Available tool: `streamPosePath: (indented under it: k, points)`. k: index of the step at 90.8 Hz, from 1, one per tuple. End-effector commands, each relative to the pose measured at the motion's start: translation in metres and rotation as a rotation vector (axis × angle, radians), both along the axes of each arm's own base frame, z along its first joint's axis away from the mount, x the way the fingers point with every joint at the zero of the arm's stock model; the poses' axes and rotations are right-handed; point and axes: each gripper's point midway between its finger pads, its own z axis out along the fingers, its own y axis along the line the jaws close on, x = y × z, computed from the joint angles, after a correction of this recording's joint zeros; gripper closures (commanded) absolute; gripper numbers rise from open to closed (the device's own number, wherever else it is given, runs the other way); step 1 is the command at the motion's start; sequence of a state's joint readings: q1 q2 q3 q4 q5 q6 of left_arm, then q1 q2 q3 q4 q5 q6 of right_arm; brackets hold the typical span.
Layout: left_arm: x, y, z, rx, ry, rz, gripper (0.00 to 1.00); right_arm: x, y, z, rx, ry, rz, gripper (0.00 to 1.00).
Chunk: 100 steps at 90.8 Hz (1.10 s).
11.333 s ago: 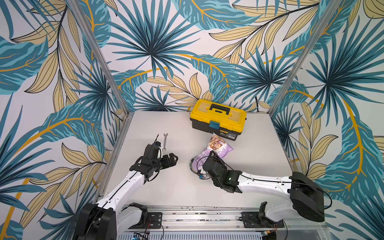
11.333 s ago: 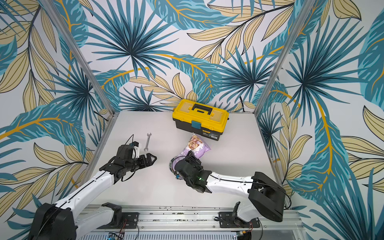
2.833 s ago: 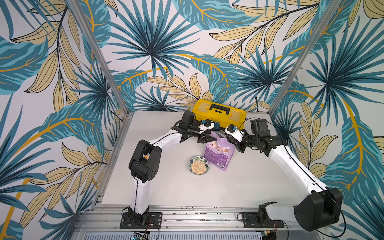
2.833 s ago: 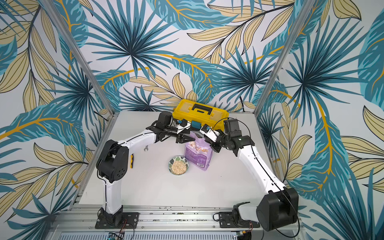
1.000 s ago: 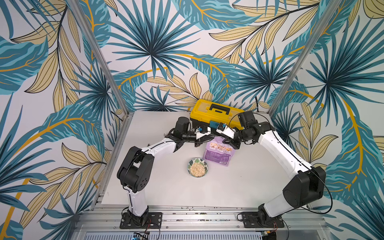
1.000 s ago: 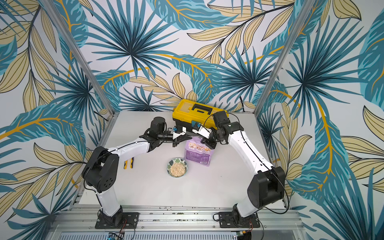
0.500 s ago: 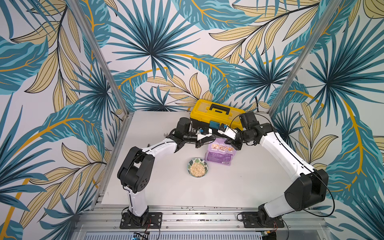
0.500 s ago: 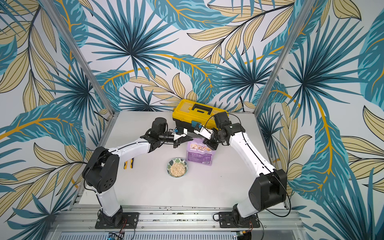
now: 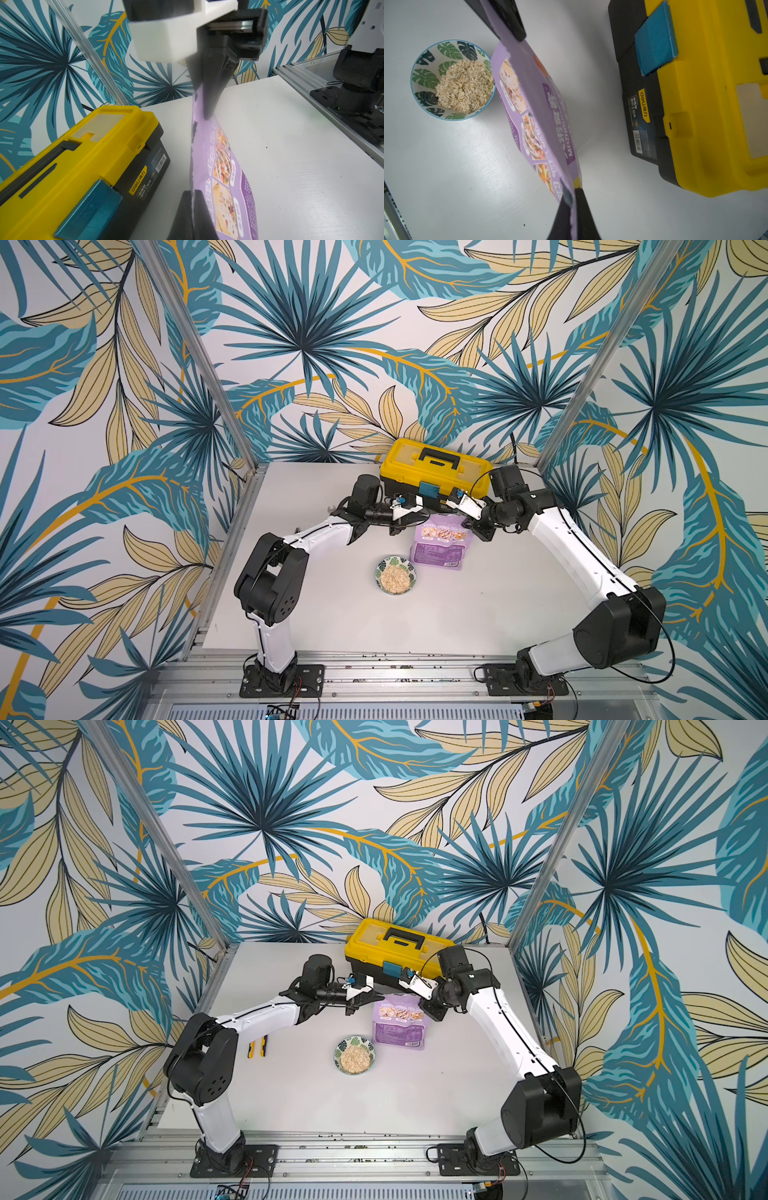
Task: Pour the oats into the breakfast bowl
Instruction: Close the oats bag at the center of the board.
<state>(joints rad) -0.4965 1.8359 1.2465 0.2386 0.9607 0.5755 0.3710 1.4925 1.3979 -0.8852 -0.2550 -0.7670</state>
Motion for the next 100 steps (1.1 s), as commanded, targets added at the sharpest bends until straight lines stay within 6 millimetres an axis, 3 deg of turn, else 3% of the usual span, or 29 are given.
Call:
streamPosePath:
  k: [1,20,31,46,64,82,100]
  points:
    - [0.0,0.0,0.038,-0.061,-0.079,-0.009,0.88,-0.002,-0.005,0.002,-0.001,-0.003,-0.017,1.0]
    - [0.006,-0.008,0.032,-0.052,-0.067,-0.003,0.64,-0.003,0.005,0.008,0.043,0.0,0.01,1.0]
    - [0.008,-0.015,0.029,-0.048,-0.063,-0.012,0.61,-0.003,0.007,0.012,0.057,-0.009,0.021,1.0]
    - [0.01,-0.02,0.024,-0.04,-0.047,-0.024,0.77,-0.004,0.006,0.012,0.053,-0.012,0.017,1.0]
    - [0.006,-0.018,0.016,-0.005,-0.034,-0.04,1.0,-0.004,0.008,0.018,0.068,-0.029,0.021,0.91]
    - [0.001,-0.017,0.021,-0.012,-0.034,-0.053,1.0,-0.003,0.015,0.024,0.096,-0.045,0.035,0.63]
    - [0.0,-0.017,0.027,-0.02,-0.046,-0.053,1.0,0.001,0.023,0.02,0.099,-0.038,0.053,0.53]
